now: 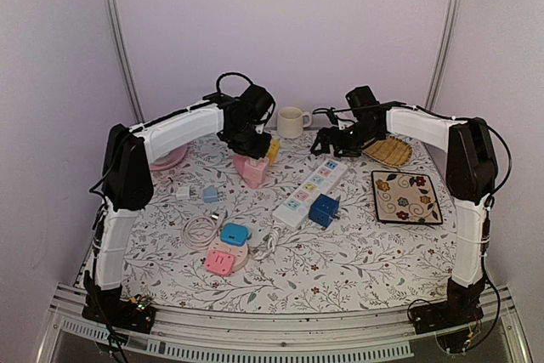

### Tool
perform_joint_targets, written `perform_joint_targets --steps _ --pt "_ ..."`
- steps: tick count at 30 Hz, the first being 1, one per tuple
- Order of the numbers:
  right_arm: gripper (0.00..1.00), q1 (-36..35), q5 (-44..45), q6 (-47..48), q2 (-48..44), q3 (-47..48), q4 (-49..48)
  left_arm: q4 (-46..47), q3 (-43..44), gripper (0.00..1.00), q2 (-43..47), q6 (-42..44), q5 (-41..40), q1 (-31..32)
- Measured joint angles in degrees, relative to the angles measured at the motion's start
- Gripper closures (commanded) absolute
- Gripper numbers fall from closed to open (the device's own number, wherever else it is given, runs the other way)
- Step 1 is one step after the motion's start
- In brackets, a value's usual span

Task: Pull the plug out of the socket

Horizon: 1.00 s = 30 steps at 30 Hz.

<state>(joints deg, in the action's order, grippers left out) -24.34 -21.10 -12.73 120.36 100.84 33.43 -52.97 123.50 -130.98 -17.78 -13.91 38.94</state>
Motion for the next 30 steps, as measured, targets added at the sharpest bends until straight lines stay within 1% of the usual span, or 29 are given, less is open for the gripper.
perform_joint_targets --steps 6,10,23,30 --pt "0.03 -1.95 -2.05 -0.33 0.07 0.94 -0.09 3.13 -0.28 1.00 0.02 -5.25 8.17 1.86" --pt "0.03 -3.26 -3.54 -0.37 0.57 2.12 -0.55 5.73 -1.40 1.00 0.04 -8.35 11.82 2.16" --pt "0.02 -6.01 -5.22 -0.42 6.64 4.39 -0.90 10.25 -2.78 1.00 0.04 -14.27 17.66 2.08" --pt "0.02 -5.99 -4.52 -0.79 8.48 6.14 -0.61 15.80 -8.72 1.00 2.60 -16.24 21.44 1.18"
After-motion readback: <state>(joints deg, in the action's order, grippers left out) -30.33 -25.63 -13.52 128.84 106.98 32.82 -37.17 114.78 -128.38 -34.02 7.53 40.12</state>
